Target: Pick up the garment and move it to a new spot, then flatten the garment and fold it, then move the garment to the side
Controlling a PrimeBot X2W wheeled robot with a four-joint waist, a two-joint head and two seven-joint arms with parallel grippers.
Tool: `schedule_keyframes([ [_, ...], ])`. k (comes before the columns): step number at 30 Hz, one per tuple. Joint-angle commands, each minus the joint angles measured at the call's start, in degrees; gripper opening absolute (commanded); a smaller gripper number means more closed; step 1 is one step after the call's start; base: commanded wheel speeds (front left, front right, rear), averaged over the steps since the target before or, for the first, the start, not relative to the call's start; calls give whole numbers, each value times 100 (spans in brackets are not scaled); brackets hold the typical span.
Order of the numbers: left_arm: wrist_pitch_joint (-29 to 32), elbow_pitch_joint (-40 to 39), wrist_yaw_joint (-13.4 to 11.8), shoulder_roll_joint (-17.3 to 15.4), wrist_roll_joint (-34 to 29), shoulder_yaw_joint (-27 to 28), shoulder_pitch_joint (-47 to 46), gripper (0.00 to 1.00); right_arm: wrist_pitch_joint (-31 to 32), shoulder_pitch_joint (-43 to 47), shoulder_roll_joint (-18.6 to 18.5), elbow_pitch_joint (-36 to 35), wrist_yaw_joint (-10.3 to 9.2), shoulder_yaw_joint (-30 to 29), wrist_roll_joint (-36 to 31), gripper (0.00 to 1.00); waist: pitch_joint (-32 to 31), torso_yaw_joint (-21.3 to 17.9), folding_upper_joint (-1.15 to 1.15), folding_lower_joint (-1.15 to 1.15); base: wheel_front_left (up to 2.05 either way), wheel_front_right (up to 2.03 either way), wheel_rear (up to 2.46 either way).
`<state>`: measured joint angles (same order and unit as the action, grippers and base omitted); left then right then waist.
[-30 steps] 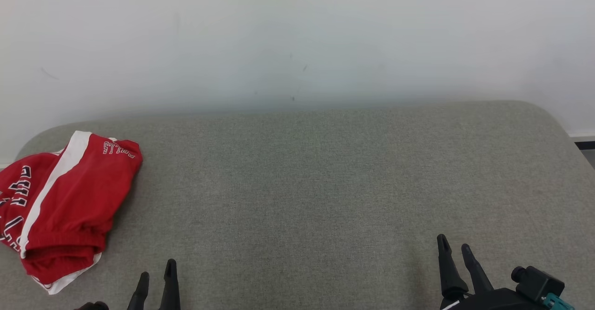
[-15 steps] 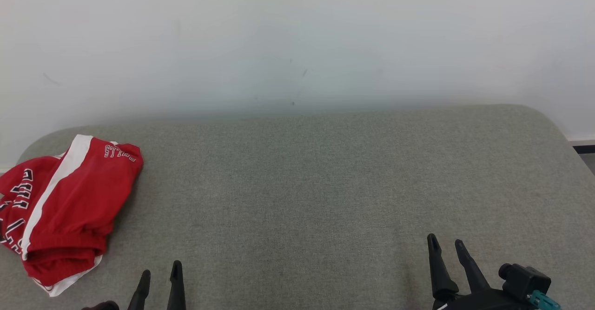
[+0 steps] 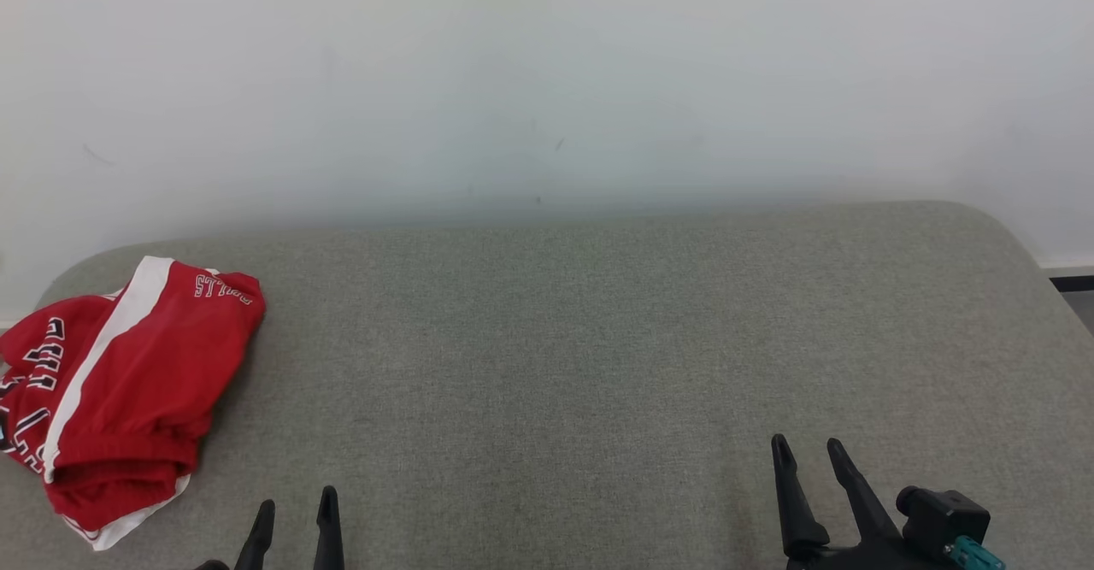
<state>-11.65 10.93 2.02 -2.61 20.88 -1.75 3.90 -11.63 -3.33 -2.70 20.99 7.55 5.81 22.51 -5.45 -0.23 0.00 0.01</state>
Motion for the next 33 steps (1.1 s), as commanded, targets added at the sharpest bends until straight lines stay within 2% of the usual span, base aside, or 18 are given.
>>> schedule_keyframes([
  [1, -61, -13, -30, -28, -142, 7, 54, 100, -62, -24, -25, -6, -9, 33, -152, 100, -19, 1, 0, -1, 0, 0, 0],
  [24, -302, 52, -128, -38, -798, 92, 263, 100, -304, 55, -27, 217, -11, 208, -1109, 100, -237, -28, 0, -1, 0, 0, 0],
  [33, -359, 74, -92, -40, -972, 112, 294, 100, -356, 62, -28, 283, -12, 239, -1297, 100, -284, -34, 0, -1, 0, 0, 0],
])
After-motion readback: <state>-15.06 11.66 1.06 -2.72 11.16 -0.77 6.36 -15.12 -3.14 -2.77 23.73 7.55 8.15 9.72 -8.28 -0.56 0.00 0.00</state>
